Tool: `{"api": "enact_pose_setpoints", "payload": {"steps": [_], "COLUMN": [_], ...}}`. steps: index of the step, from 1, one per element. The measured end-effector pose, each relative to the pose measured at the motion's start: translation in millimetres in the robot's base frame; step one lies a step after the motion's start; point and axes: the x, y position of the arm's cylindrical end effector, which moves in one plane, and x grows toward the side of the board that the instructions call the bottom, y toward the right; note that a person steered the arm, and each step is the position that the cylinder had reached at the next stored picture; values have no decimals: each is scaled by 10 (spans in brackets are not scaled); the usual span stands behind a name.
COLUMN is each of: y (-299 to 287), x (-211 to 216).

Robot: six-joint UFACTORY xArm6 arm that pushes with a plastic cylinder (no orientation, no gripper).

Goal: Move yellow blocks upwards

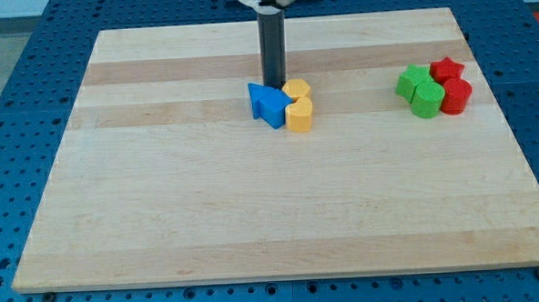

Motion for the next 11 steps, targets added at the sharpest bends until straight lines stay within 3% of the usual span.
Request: {"api": "enact_pose_setpoints", "payload": {"steps": [1, 2, 3, 4, 6, 7, 8, 9, 11], "y": [-514, -816, -641, -27, 747, 685, 648, 786, 208], "x": [8, 455, 1037, 1254, 763, 301, 152, 464, 686]}}
